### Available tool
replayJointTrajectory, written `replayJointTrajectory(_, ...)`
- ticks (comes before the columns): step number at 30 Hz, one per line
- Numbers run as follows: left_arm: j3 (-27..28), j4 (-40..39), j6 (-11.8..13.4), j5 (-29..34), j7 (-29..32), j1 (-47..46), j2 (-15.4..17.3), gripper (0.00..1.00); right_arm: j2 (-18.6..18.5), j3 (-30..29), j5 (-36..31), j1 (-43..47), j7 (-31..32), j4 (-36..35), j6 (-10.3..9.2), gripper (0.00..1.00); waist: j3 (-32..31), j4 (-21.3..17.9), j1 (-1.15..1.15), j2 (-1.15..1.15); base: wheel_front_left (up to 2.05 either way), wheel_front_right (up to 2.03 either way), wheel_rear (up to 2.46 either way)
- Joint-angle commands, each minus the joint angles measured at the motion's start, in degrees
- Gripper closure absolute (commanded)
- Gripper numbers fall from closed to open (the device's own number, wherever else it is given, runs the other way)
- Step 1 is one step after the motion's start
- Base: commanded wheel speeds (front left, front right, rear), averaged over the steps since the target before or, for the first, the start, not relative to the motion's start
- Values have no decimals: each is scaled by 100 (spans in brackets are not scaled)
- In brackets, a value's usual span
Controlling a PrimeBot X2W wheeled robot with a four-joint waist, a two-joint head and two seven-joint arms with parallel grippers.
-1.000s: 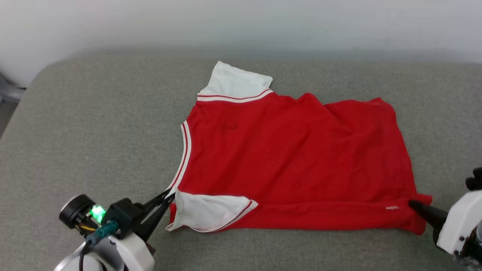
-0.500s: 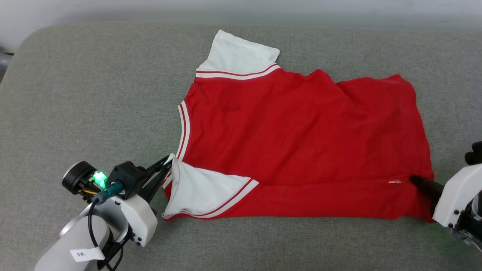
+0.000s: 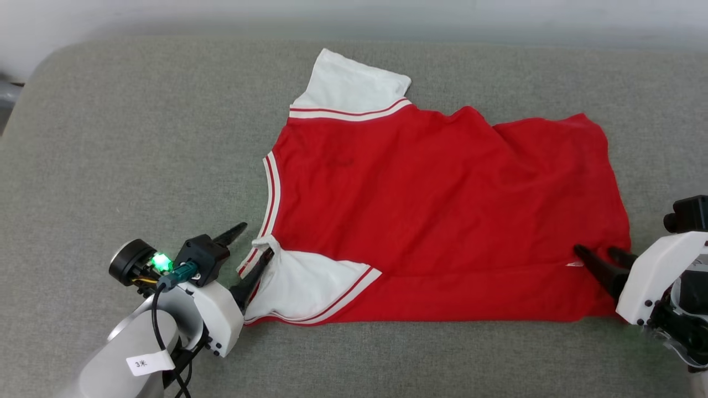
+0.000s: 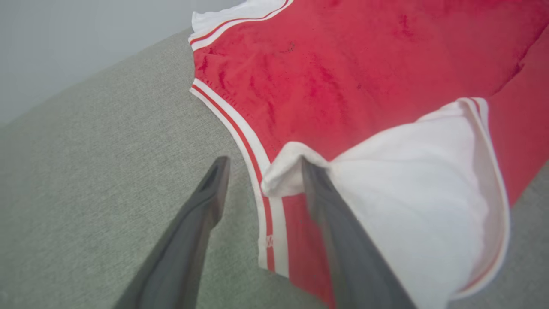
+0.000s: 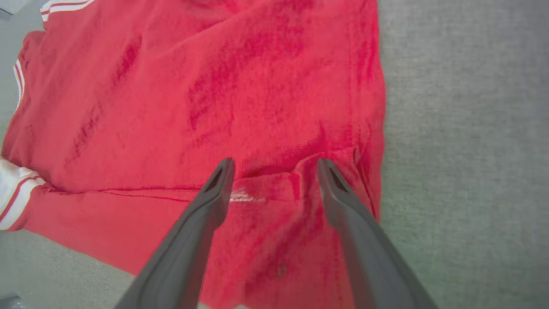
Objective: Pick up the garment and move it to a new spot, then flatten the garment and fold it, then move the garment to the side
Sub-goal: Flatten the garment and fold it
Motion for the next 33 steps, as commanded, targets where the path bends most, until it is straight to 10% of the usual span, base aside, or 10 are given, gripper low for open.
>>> replayJointTrajectory(1,53,72,46,-30,-72,-33,-24,0,-27,28,83,-50,-109,-37,-5,0,-169,-7,0,0,0,0,0)
replayJointTrajectory(20,685,-1004,1550,-658,222,1176,-207,0,-172,126,-447,1228,-521,-1403,-5,0,-1055,-41,0,0,0,0,0)
replayJointTrajectory(33,427,-2673,2286,-911,2161,1981,369,0,303,-363,-1006,1576,75,-2025,-5,0,-666,-169,0,0,0,0,0)
